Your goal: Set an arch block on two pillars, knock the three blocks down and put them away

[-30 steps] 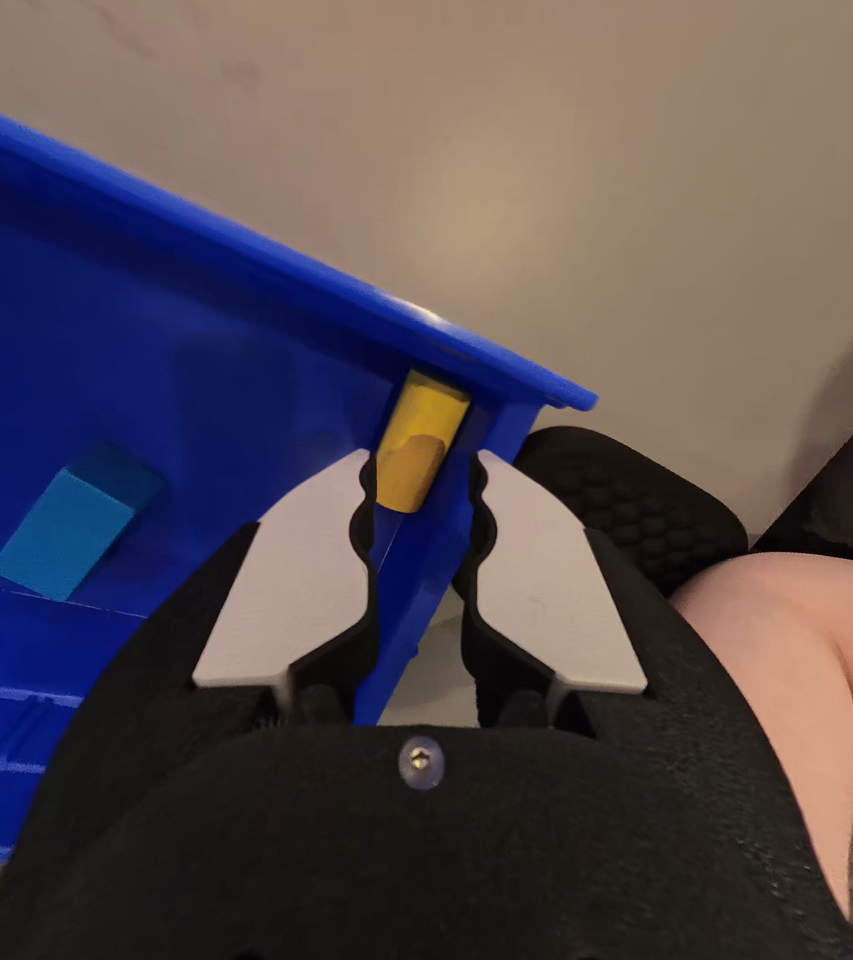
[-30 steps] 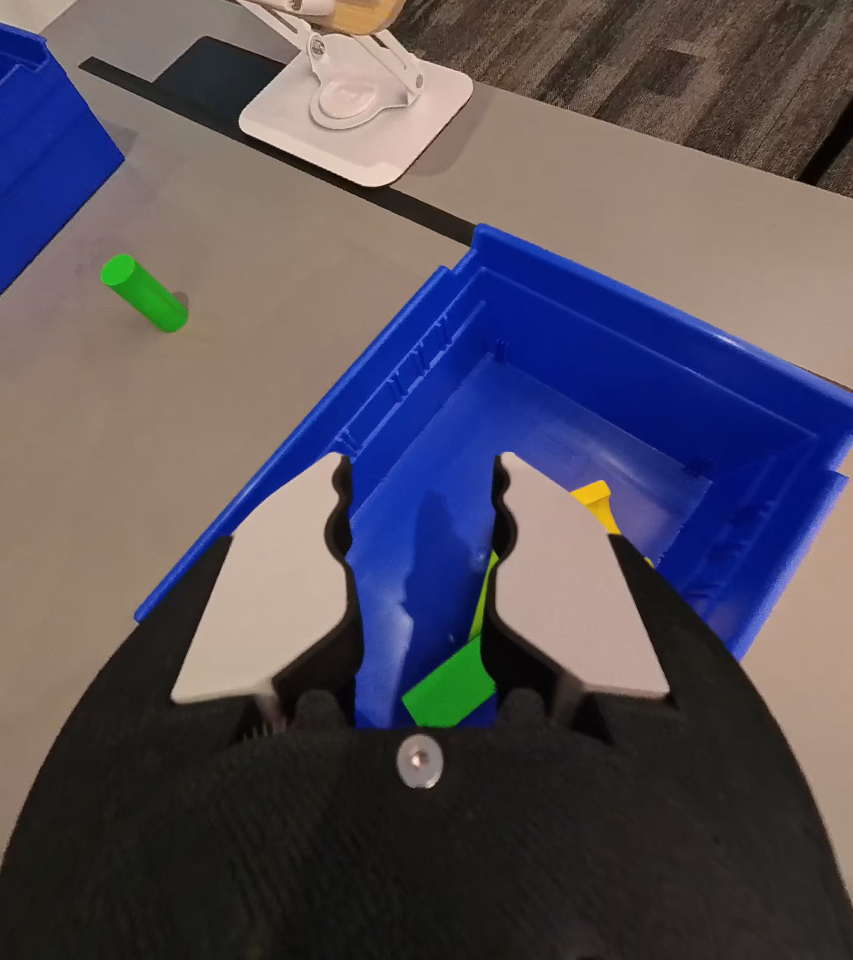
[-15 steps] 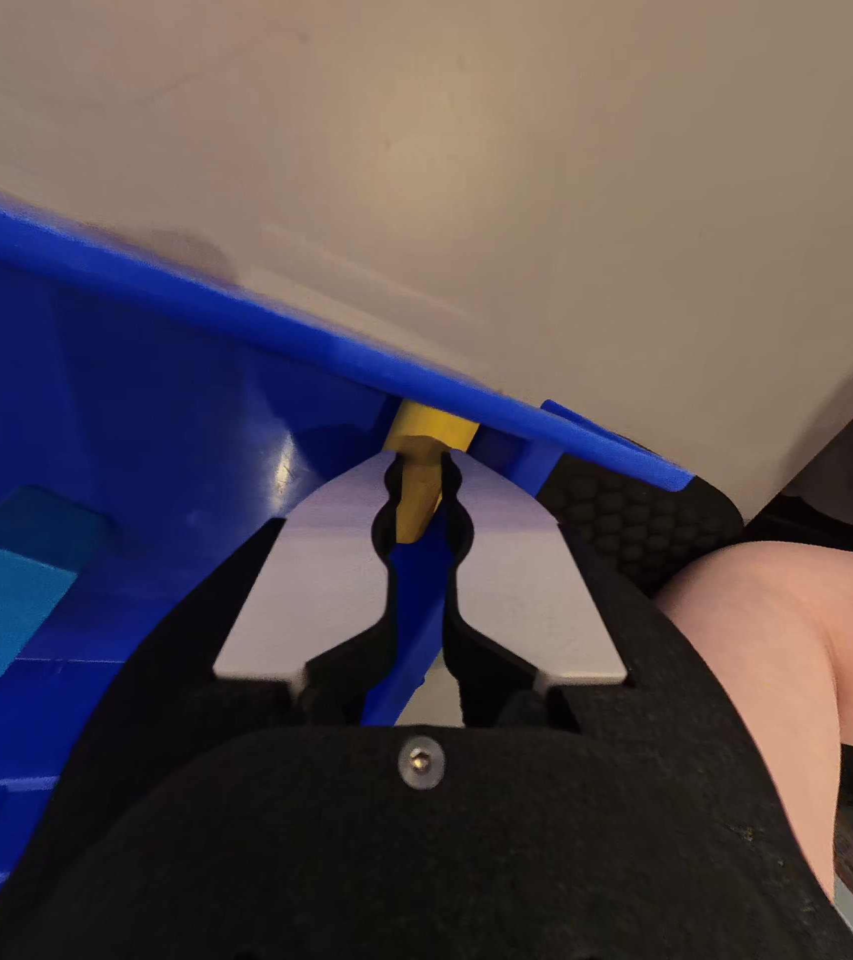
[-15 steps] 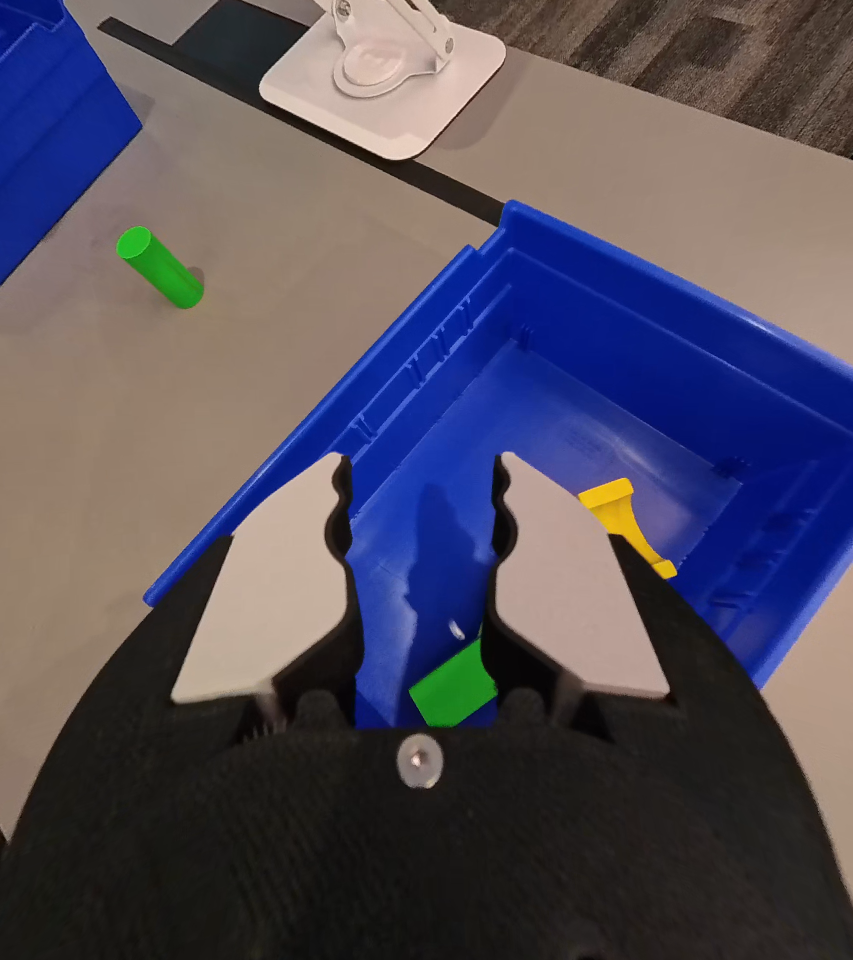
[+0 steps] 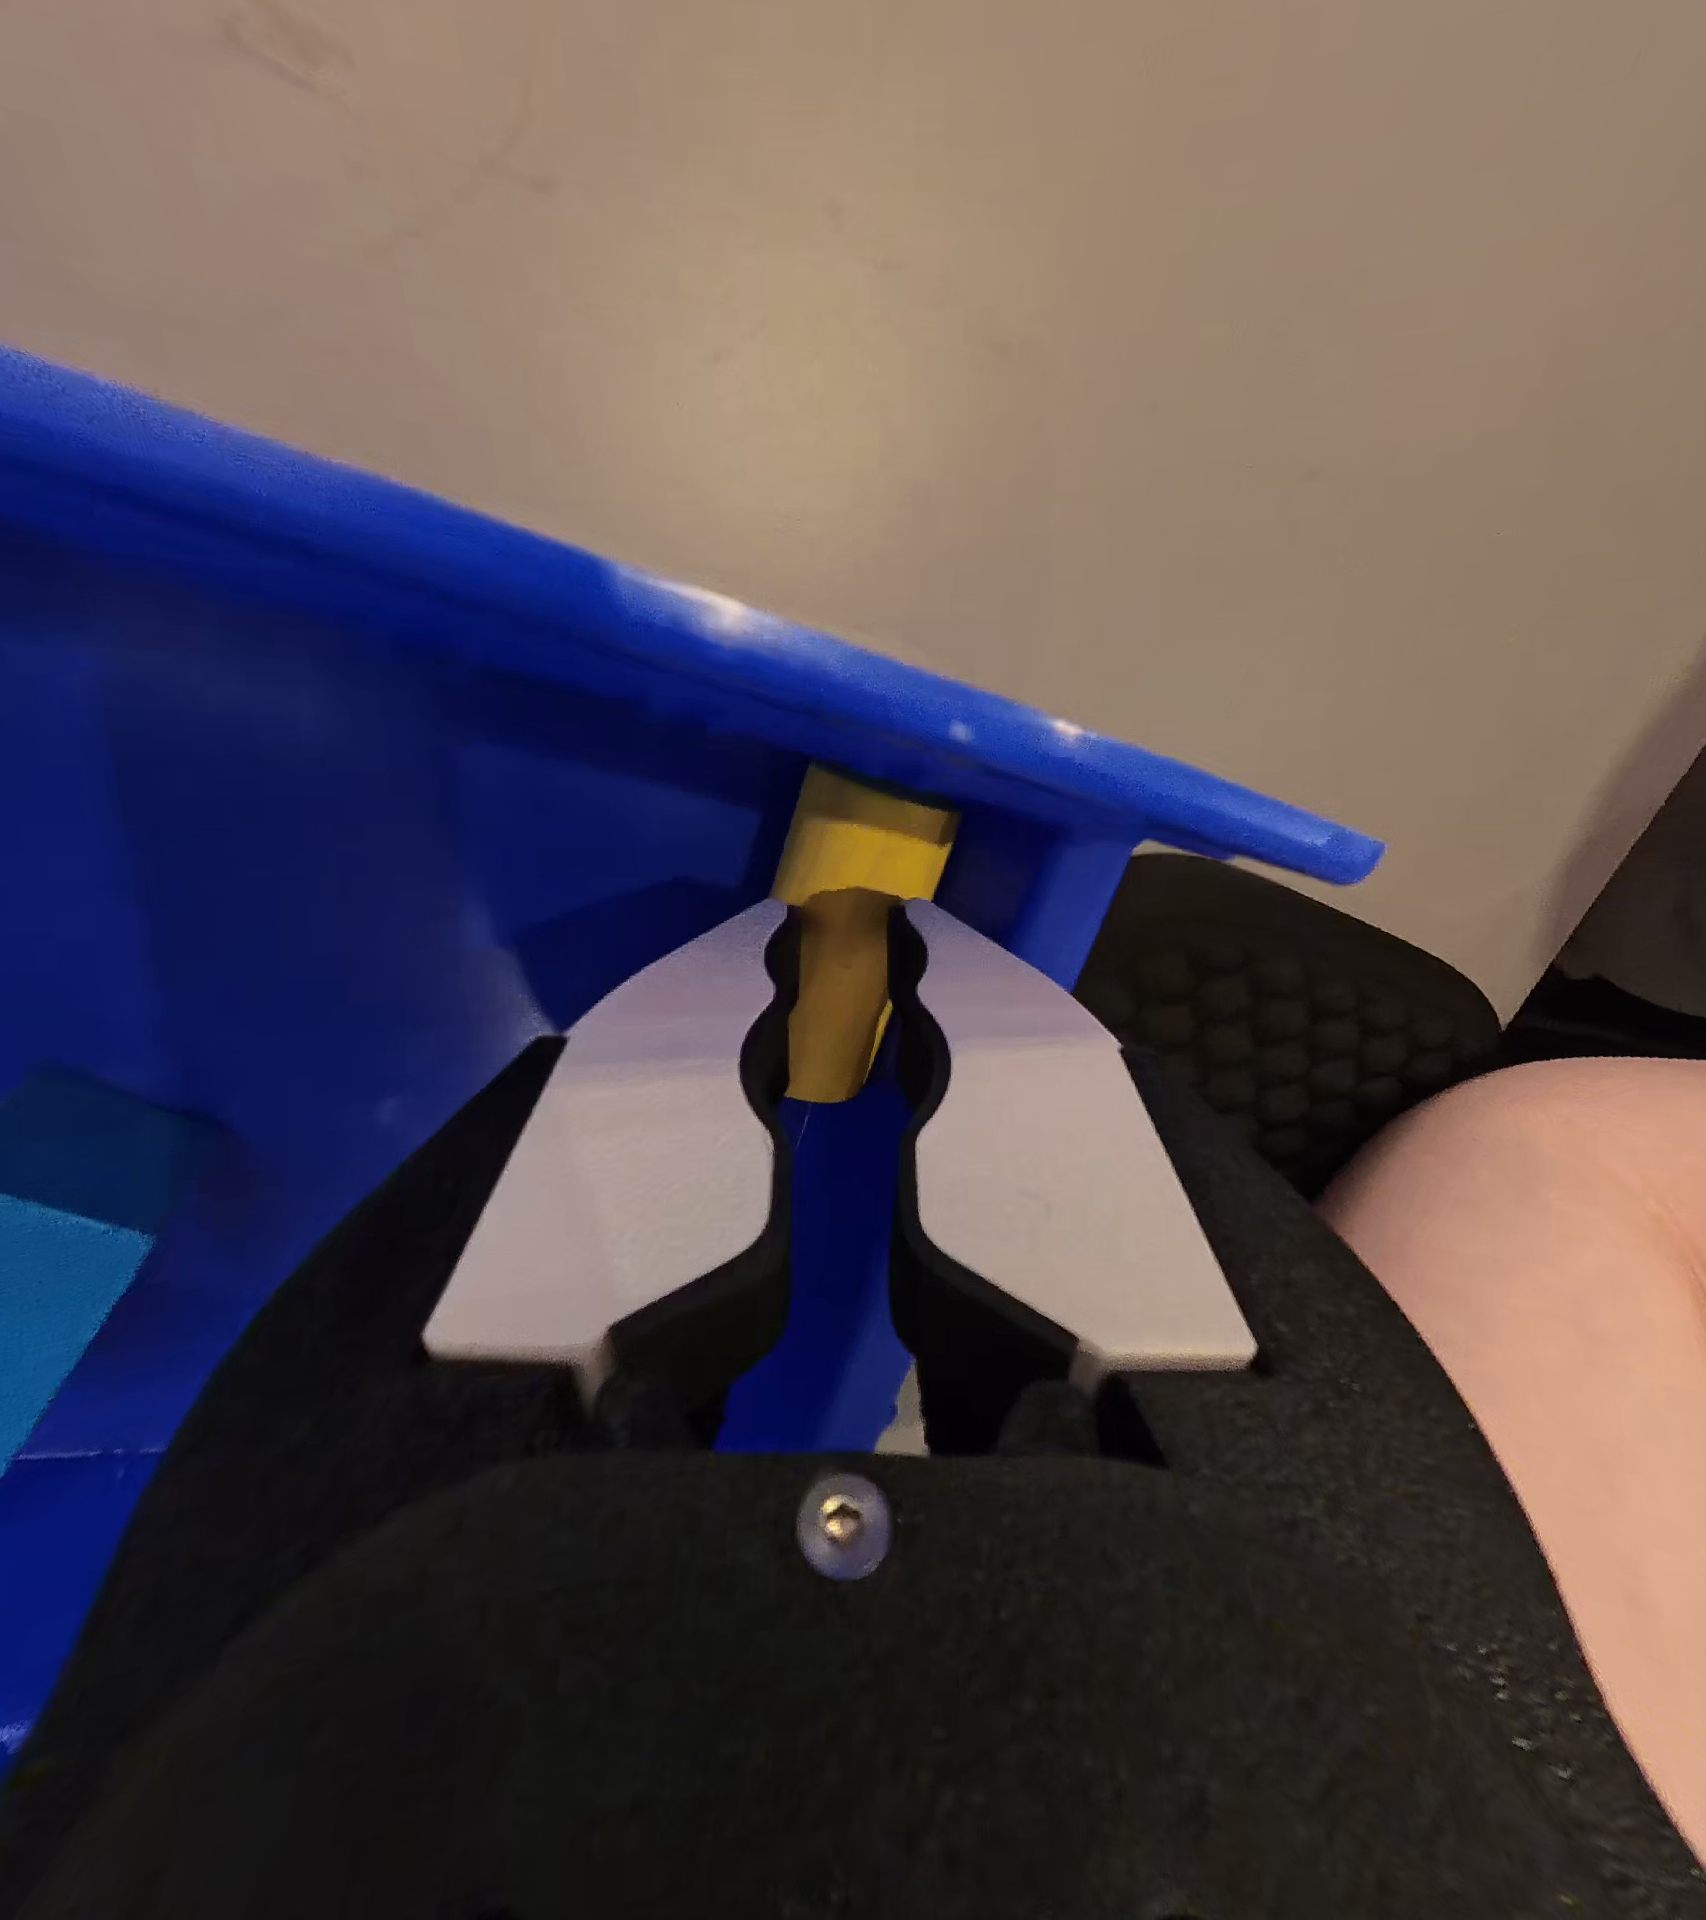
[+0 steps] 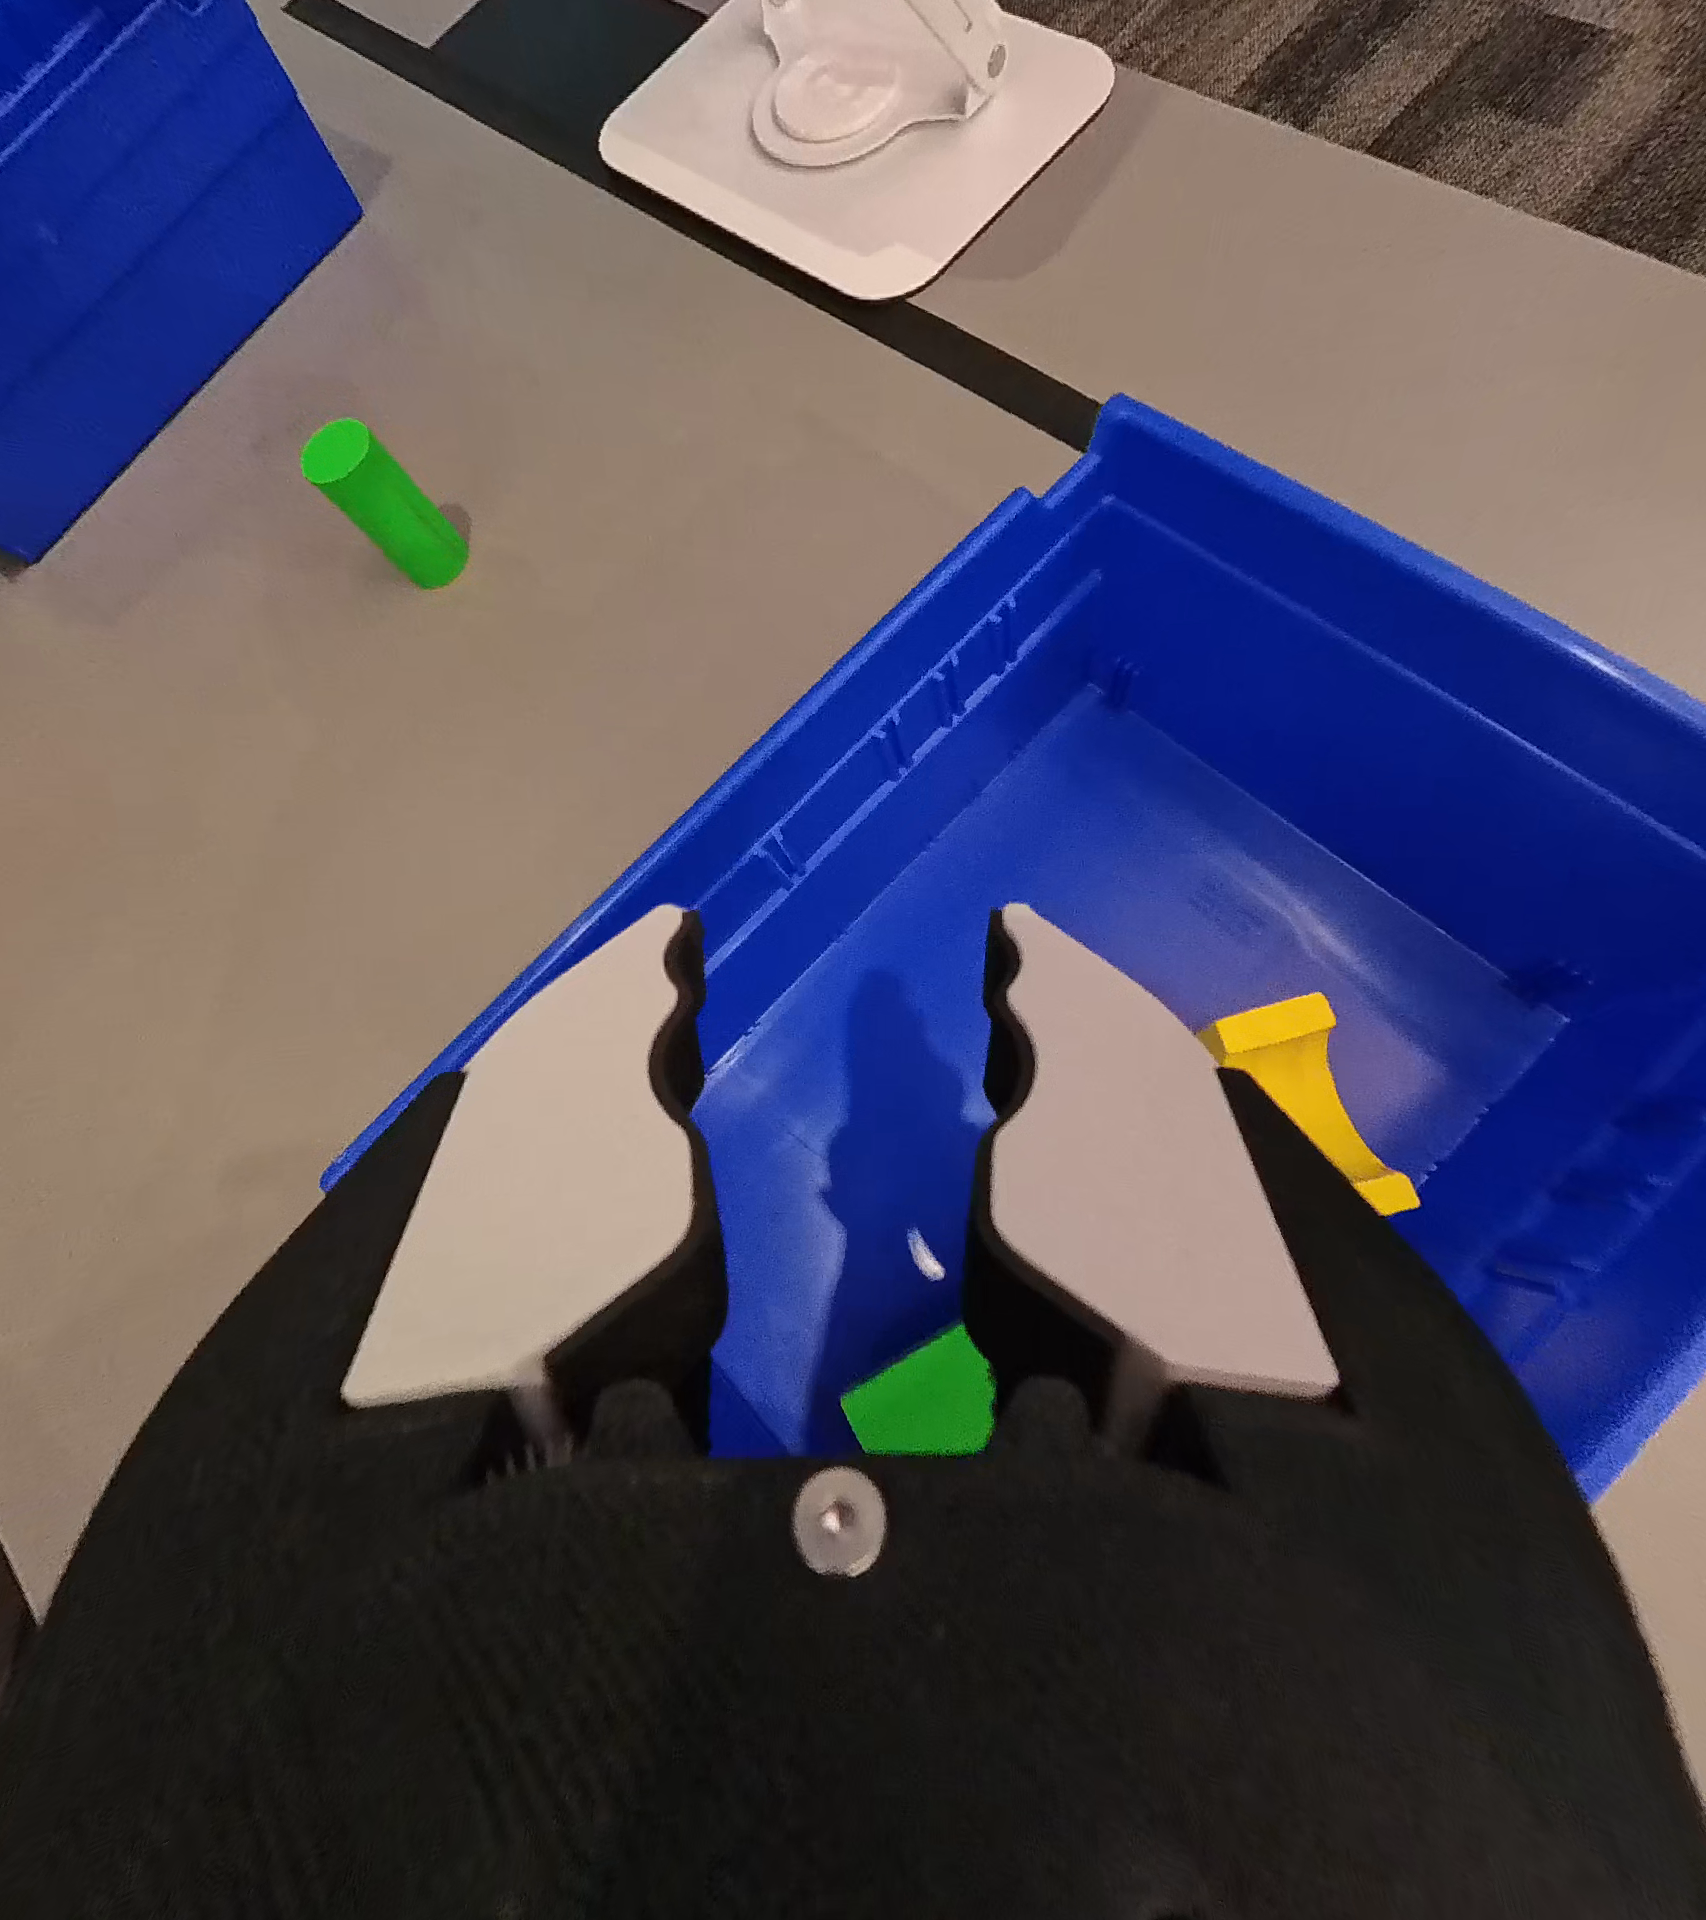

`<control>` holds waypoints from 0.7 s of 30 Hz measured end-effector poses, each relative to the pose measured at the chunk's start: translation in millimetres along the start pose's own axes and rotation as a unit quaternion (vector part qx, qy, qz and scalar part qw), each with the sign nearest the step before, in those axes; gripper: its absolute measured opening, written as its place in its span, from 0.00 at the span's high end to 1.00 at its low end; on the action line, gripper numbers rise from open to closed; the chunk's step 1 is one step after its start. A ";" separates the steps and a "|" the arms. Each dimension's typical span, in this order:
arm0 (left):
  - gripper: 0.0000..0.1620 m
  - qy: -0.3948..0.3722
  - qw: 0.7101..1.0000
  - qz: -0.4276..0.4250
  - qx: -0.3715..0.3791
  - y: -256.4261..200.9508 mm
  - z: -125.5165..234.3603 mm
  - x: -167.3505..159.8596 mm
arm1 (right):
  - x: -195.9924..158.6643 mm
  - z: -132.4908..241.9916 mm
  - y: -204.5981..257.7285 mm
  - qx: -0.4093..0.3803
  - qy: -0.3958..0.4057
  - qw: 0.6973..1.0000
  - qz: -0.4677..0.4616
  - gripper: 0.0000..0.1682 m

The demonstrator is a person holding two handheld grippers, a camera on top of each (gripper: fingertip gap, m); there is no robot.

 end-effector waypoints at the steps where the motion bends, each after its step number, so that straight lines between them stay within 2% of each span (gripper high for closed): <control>1: 0.90 -0.003 1.000 0.000 -0.005 1.4 0.3 -0.6 | 0.0 -0.9 0.4 0.001 0.002 1.000 0.002 0.68; 11: 0.90 0.020 0.999 -0.038 -0.017 2.3 -1.0 4.6 | 1.3 -4.8 5.9 0.021 0.004 1.000 0.015 0.68; 14: 0.89 0.003 1.000 -0.015 -0.019 7.3 0.8 2.9 | 2.0 -5.0 7.2 0.023 0.002 1.000 0.017 0.68; 15: 0.91 -0.005 1.000 0.004 -0.008 11.5 3.8 2.8 | 2.5 -5.0 7.7 0.024 0.000 1.000 0.018 0.68; 16: 0.99 -0.003 0.999 0.017 0.029 17.8 7.7 1.2 | 2.9 -5.1 8.4 0.026 0.000 0.999 0.018 0.68; 17: 0.99 0.002 0.997 0.024 0.078 23.8 11.3 -1.3 | 3.3 -5.5 9.2 0.027 0.000 0.999 0.020 0.68; 18: 0.99 -0.007 0.996 0.031 0.087 23.6 13.6 -1.6 | 3.6 -6.0 10.0 0.027 0.001 0.999 0.021 0.68; 20: 0.96 -0.043 0.999 0.015 0.019 10.6 17.6 2.5 | 3.9 -7.3 11.4 0.028 0.005 0.999 0.025 0.68; 21: 0.94 -0.058 0.998 -0.001 0.027 7.7 21.1 4.3 | 3.8 -8.2 11.9 0.028 0.008 0.999 0.026 0.68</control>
Point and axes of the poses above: each gripper's, where its closed fingertips meet, z back along the fingers, x out of its top, y = z × x across the jaws, the point moved 9 cm from there along z, back along the fingers, and after that the axes turned 4 degrees about -x, right-handed, at the moved point
